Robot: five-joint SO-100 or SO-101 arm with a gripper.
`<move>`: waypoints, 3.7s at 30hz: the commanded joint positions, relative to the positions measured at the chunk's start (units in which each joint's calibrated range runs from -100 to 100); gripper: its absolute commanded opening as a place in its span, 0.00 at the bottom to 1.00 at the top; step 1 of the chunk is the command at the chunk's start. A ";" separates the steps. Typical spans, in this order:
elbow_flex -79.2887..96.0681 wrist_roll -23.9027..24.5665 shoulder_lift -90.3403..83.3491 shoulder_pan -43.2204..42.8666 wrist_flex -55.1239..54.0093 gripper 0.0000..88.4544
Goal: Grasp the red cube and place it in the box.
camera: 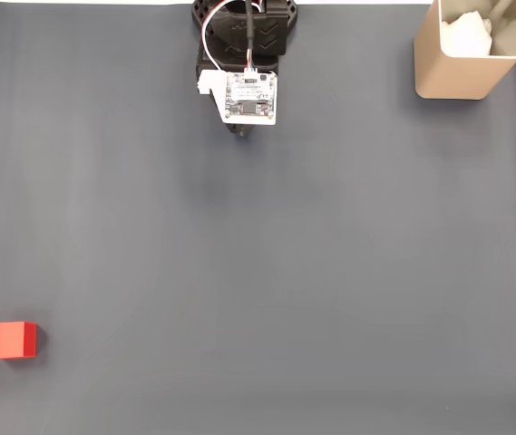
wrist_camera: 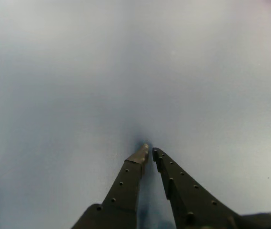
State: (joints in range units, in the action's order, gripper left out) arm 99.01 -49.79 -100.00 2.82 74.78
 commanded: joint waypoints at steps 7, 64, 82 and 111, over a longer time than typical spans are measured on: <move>0.81 0.34 0.09 -0.40 1.12 0.01; 0.81 1.07 0.09 -0.33 1.12 0.01; 0.81 3.32 0.17 -0.33 -11.34 0.00; -38.60 5.52 31.63 -3.60 -28.47 0.00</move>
State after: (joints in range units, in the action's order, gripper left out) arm 68.08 -44.81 -71.95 -0.67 47.18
